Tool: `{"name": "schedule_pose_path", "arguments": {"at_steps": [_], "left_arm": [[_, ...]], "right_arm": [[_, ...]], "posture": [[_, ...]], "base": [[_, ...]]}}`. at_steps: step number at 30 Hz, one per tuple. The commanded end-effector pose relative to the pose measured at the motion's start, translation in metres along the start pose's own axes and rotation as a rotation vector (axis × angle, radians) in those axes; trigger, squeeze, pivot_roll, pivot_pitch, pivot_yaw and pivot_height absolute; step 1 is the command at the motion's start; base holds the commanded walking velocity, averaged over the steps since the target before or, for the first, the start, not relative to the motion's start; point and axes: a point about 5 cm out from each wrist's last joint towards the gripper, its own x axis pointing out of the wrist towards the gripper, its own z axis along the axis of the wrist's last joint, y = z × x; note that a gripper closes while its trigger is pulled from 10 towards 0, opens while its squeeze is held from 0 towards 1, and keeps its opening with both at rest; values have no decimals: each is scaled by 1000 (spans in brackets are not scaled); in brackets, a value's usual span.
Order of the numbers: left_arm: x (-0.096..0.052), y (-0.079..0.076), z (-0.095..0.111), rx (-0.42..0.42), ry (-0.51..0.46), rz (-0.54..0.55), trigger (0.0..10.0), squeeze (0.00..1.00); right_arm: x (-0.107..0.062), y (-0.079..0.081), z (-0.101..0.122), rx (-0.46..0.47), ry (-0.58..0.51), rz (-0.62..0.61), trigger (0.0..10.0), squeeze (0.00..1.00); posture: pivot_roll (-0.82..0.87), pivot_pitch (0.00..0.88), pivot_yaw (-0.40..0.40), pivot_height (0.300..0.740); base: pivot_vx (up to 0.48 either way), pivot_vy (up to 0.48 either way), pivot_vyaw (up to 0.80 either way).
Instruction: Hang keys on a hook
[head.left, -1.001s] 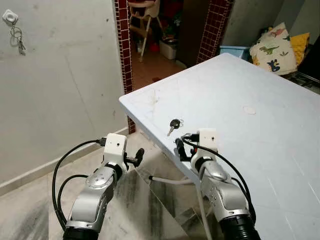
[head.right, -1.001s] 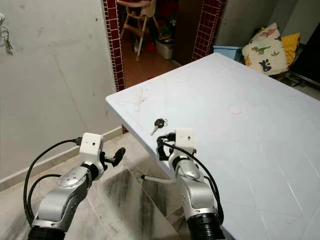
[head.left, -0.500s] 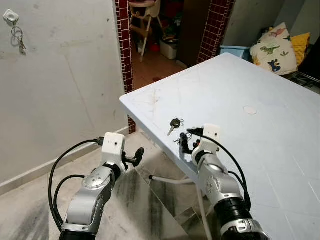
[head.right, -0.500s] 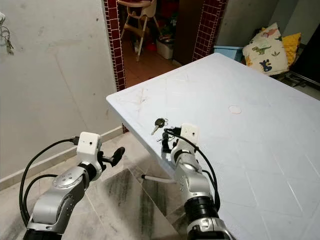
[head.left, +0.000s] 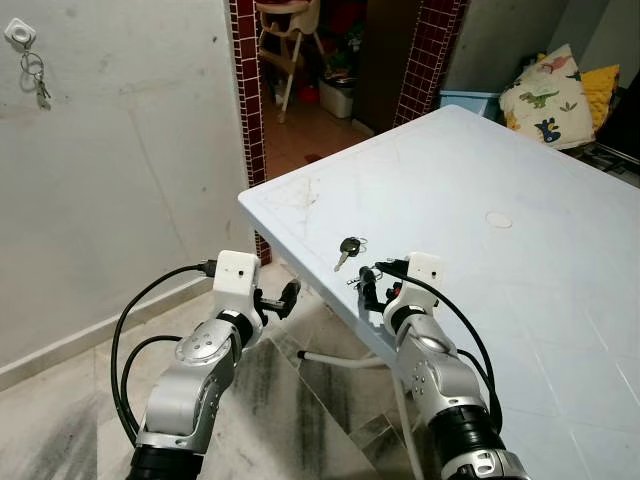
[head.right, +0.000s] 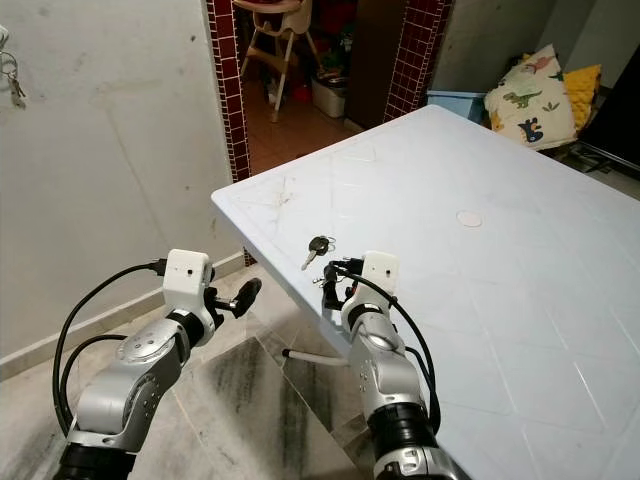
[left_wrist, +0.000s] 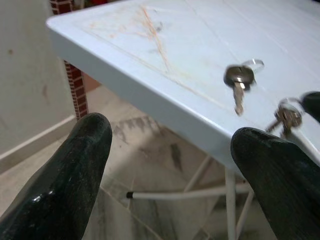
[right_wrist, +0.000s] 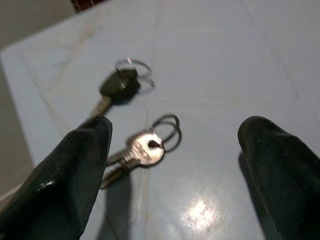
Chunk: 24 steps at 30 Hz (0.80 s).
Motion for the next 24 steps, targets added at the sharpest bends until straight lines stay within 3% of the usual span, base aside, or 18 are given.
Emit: {"name": "schedule_pose_path", "arguments": {"at_steps": [1,17,24], "left_arm": [[2,1,4,0,-20,12,10000,0],[3,0,3,0,-38,0,10000,0],[4,-2,2,3,-37,-16,10000,0]], "right_arm": [[-2,2,9,-26,-52,23,10000,0],[-30,-4,8,-66,-87,73,10000,0],[-32,-3,8,-106,-75,72,10000,0]], "posture": [[110,0,-43,740],[94,0,-48,740],[90,0,-44,740]], "base": [[0,0,0],[0,0,0],[277,0,0]]}}
